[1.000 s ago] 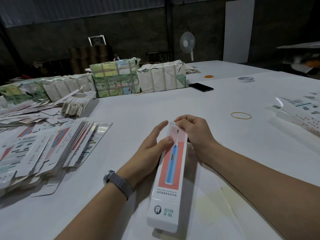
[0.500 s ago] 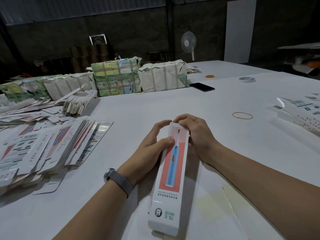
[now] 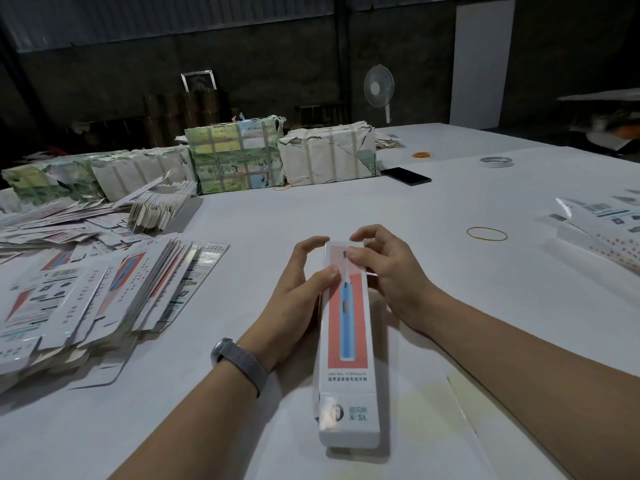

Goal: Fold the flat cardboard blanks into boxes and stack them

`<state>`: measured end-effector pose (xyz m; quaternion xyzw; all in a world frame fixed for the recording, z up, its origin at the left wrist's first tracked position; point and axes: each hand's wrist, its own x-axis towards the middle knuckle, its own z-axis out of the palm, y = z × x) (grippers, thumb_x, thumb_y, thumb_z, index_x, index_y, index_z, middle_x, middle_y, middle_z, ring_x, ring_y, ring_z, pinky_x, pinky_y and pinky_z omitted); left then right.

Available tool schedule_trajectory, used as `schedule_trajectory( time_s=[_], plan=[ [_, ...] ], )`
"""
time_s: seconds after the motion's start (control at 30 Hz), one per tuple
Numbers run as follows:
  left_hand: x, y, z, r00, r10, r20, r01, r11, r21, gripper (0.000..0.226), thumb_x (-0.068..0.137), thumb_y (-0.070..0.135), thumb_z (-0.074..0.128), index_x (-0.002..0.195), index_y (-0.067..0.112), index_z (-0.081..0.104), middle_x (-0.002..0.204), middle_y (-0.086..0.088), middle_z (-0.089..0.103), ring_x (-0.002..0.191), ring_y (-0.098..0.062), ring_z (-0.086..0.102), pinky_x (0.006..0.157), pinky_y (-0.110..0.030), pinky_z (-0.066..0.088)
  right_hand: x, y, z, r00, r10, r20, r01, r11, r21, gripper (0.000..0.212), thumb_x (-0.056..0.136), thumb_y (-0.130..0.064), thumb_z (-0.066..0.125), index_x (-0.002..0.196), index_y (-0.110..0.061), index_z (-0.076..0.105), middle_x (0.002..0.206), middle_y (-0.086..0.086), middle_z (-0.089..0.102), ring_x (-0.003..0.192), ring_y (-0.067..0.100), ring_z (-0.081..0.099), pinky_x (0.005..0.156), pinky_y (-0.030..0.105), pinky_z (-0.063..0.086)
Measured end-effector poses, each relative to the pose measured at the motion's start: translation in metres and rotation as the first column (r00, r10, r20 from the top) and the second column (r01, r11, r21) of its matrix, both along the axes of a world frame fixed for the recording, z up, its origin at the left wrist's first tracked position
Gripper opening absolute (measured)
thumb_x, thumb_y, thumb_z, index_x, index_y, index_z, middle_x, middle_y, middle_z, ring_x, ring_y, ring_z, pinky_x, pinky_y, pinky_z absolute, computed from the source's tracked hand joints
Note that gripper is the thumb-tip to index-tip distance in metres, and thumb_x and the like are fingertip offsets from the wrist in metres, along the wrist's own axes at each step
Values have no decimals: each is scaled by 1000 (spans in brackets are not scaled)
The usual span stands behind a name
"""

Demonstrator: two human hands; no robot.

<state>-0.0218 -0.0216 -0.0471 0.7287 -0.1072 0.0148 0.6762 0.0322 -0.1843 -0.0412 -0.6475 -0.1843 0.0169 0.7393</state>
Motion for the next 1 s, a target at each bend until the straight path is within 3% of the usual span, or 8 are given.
schedule_trajectory(
  time_s=[0.17, 0.33, 0.5, 0.6, 0.73, 0.8, 0.93, 1.0],
  plan=[
    [0, 0, -1, 1000, 0, 6, 0, 999, 41, 28, 103, 31, 51, 126, 43, 42, 85, -3, 76, 74, -23, 75, 67, -29, 60, 5, -3, 1, 999, -28, -43, 32, 996, 80, 6, 90, -4, 67, 85, -4, 64, 68, 2, 69, 64, 18, 68, 60, 26, 56],
    [1, -3, -1, 999, 32, 28, -32, 999, 6, 29, 101, 32, 52, 126, 44, 43, 85, -6, 77, 74, -25, 75, 67, -31, 61, 4, 1, -1, 998, -32, -60, 39, 992, 118, 6, 92, -15, 68, 94, -12, 63, 73, -5, 70, 69, 18, 71, 63, 25, 57],
    [1, -5, -3, 999, 25, 44, -26, 1000, 15, 30, 99, 37, 57, 125, 45, 43, 88, -6, 77, 75, -25, 76, 66, -29, 60, 4, -4, 4, 999, -47, -27, 48, 998, 44, 15, 92, -23, 68, 85, -12, 60, 70, -2, 70, 65, 19, 70, 64, 32, 58],
    [1, -7, -2, 996, 66, 63, -65, 998, -19, 31, 100, 36, 59, 124, 46, 43, 89, -8, 77, 76, -27, 76, 62, -30, 60, 2, -4, 6, 990, -97, 101, 112, 981, -156, 9, 97, -32, 61, 96, -23, 58, 89, -6, 68, 70, 13, 70, 67, 32, 58],
    [0, -7, 2, 982, 172, 80, -165, 982, -88, 54, 78, 55, 72, 120, 48, 39, 83, -13, 77, 67, -33, 75, 46, -32, 56, -5, -4, 20, 958, -42, 285, 185, 850, -494, 39, 95, -49, 58, 129, -34, 50, 124, -11, 55, 85, 5, 65, 60, 14, 53],
    [-1, -5, 3, 972, 208, 113, -194, 974, -118, 55, 75, 54, 73, 116, 48, 38, 82, -15, 77, 62, -32, 74, 44, -31, 55, -12, -6, 31, 957, 22, 290, 154, 808, -569, 56, 86, -58, 62, 135, -32, 52, 130, -7, 54, 91, 3, 60, 67, 18, 51],
    [2, -10, 4, 979, 172, 113, -155, 977, -143, 44, 78, 51, 66, 113, 55, 40, 91, -10, 78, 70, -31, 76, 49, -32, 58, -32, -15, 35, 871, 178, 457, 332, 473, -816, 76, 81, -58, 67, 145, -27, 41, 121, -2, 53, 99, 15, 57, 84, 36, 54],
    [0, -15, 4, 993, 77, 85, -65, 988, -138, 45, 78, 54, 65, 115, 64, 42, 99, -8, 77, 77, -33, 76, 50, -37, 59, -36, -30, 36, 856, 128, 500, 416, 401, -816, 77, 82, -54, 68, 148, -27, 38, 118, -2, 54, 99, 16, 56, 83, 38, 56]
  ],
)
